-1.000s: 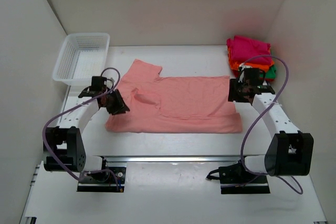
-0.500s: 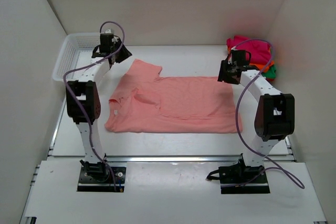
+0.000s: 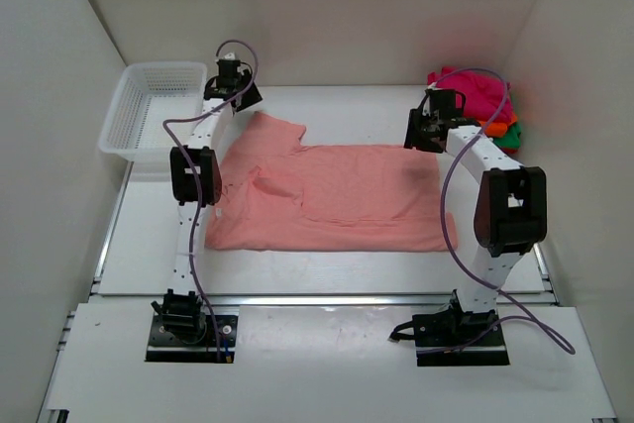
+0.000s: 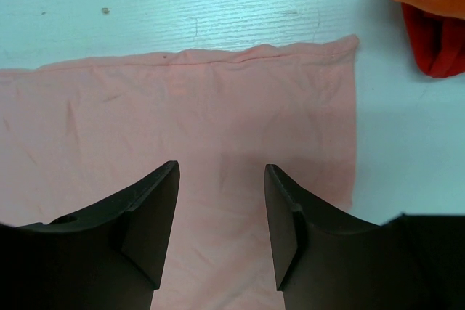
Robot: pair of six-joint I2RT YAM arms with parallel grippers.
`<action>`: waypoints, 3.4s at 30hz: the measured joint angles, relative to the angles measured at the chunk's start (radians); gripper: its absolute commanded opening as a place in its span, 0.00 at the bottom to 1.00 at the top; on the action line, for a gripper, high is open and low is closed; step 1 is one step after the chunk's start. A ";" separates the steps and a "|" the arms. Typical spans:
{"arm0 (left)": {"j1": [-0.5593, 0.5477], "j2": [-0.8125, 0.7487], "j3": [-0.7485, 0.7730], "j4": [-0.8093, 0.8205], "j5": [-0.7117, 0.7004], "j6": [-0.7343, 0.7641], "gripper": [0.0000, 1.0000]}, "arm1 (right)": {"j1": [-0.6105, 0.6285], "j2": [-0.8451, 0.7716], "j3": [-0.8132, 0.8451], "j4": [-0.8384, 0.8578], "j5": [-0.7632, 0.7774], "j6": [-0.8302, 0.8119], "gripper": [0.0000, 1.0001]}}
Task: Fold and stack the t-shirts
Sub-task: Grap the side of the flattened tshirt furthest away from the robot with both arms, then fold the other side of the tshirt into a rectangle
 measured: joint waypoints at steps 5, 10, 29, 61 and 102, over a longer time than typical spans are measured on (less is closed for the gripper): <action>-0.018 -0.035 -0.144 0.010 -0.013 0.038 0.55 | -0.008 0.019 0.004 0.001 0.000 -0.007 0.48; -0.022 -0.047 -0.150 -0.024 -0.024 0.062 0.34 | -0.019 0.019 -0.014 0.023 -0.003 -0.008 0.49; -0.024 -0.217 -0.452 0.030 0.093 0.092 0.00 | -0.053 0.239 0.091 0.017 0.250 0.168 0.54; 0.044 -0.502 -0.719 0.093 0.208 0.108 0.00 | -0.071 0.251 0.095 0.094 0.192 0.128 0.01; 0.078 -1.621 -1.845 -0.014 0.217 0.138 0.00 | -0.207 -0.347 -0.630 0.363 -0.152 0.035 0.00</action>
